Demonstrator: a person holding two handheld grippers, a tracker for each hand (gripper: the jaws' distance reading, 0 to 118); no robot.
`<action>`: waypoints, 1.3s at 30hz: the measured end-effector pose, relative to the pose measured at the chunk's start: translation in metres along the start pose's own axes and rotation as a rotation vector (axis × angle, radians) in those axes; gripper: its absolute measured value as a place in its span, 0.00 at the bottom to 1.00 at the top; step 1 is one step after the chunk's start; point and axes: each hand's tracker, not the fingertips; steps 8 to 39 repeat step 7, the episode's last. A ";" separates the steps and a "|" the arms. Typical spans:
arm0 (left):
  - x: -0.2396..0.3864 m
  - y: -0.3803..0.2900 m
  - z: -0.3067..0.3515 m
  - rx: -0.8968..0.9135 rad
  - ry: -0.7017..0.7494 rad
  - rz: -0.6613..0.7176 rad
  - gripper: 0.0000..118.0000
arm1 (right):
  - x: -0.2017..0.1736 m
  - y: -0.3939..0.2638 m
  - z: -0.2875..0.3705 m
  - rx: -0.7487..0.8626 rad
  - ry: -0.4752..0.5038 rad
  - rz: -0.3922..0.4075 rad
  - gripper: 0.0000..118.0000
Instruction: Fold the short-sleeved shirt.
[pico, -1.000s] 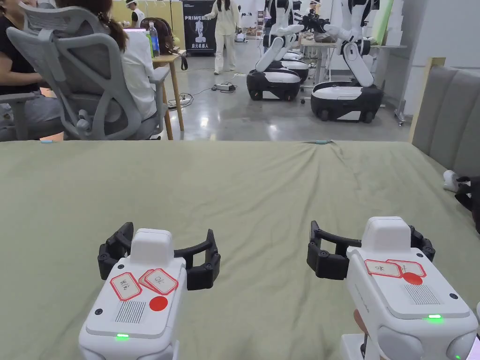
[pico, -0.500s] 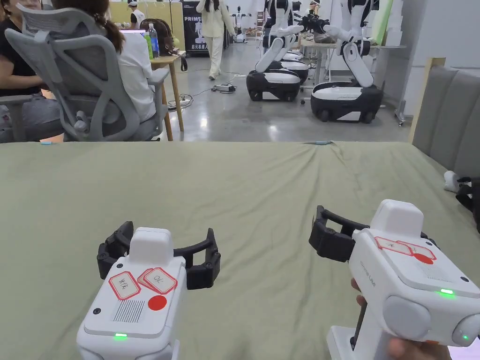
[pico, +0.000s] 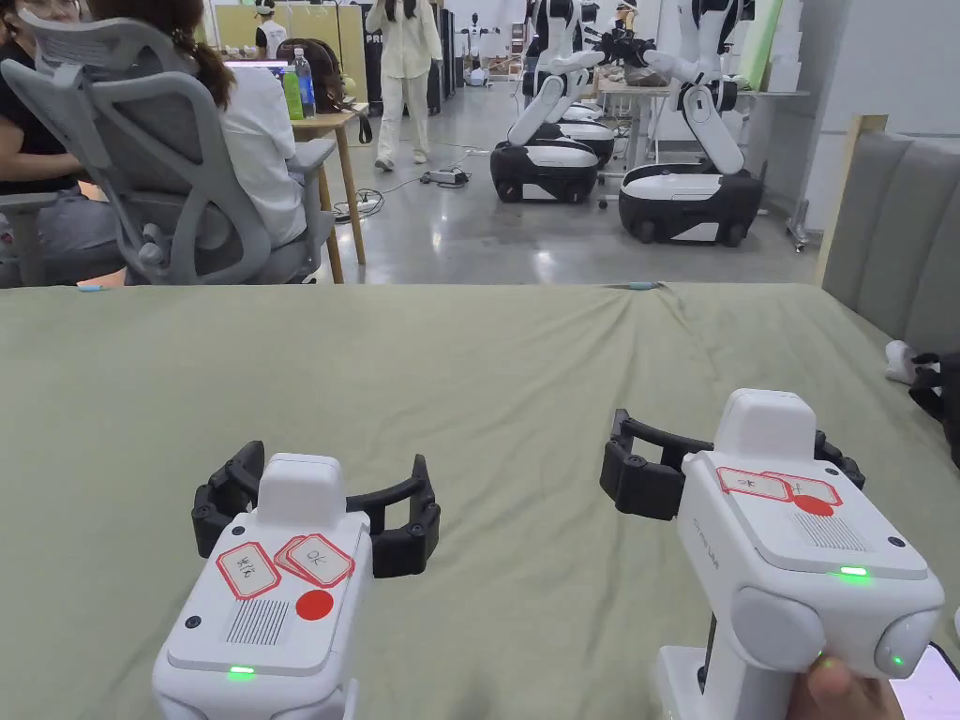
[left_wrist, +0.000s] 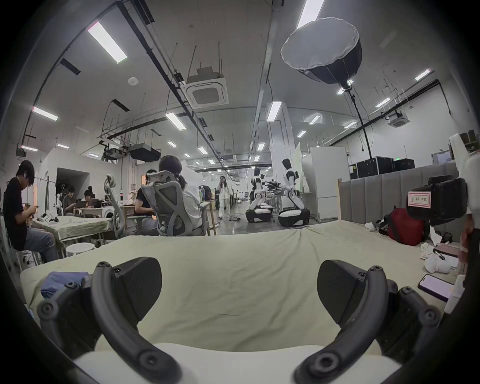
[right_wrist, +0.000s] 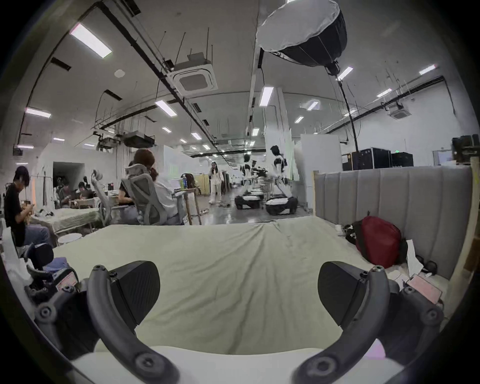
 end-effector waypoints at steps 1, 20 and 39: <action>0.000 0.000 0.000 -0.002 0.004 0.003 1.00 | 0.002 0.000 0.000 -0.009 -0.027 -0.007 1.00; -0.003 0.003 -0.003 -0.008 0.008 0.049 1.00 | 0.010 0.001 -0.001 -0.043 0.003 -0.019 1.00; -0.003 0.003 -0.003 -0.008 0.008 0.049 1.00 | 0.010 0.001 -0.001 -0.043 0.003 -0.019 1.00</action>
